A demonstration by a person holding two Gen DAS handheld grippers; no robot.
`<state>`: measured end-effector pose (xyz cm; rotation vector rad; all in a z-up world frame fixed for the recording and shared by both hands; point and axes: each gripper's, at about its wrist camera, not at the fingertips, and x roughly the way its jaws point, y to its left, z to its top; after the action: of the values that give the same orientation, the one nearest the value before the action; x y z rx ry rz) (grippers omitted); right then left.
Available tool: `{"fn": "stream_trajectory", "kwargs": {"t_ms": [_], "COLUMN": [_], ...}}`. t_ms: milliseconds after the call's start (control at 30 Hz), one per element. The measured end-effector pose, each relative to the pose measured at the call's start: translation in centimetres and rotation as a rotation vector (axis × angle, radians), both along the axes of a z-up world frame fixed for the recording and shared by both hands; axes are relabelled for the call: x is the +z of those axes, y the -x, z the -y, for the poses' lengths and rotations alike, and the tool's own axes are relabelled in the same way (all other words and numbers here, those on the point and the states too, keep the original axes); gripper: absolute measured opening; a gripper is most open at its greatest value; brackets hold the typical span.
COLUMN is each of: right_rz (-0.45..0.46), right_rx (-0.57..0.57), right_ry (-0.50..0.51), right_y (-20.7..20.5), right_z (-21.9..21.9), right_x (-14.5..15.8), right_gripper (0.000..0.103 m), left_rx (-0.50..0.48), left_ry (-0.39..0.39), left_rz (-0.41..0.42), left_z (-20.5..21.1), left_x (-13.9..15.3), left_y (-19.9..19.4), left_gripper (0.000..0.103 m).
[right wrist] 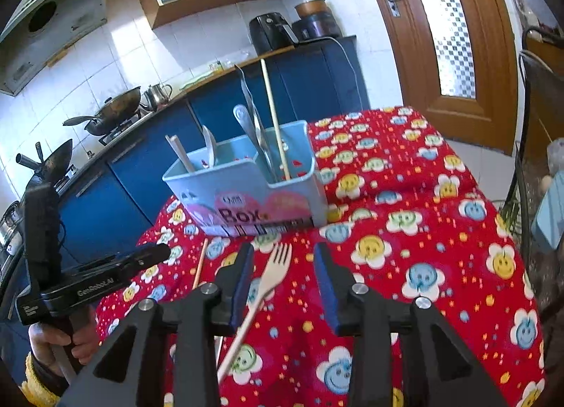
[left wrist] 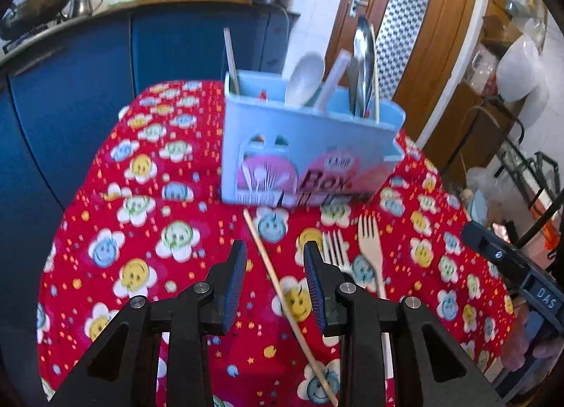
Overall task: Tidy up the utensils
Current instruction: 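Grasp another wooden chopstick from the table with the left tool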
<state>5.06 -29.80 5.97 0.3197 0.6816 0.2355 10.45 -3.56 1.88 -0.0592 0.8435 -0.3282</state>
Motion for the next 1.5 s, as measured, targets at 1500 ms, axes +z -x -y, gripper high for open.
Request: {"fn": "stream_trajectory", "kwargs": {"t_ms": [1500], "right_rz": [-0.12], "right_rx": [0.043], "right_ry": [0.035], "right_y": [-0.2], "right_z": [-0.9], "right_x": [-2.3], "right_gripper": [0.046], "left_rx": [0.061], "left_ry": [0.156], "left_rz": [-0.084], "left_z": [-3.3], "left_x": [-1.8], "left_y": [0.2], "left_gripper": [0.004]}}
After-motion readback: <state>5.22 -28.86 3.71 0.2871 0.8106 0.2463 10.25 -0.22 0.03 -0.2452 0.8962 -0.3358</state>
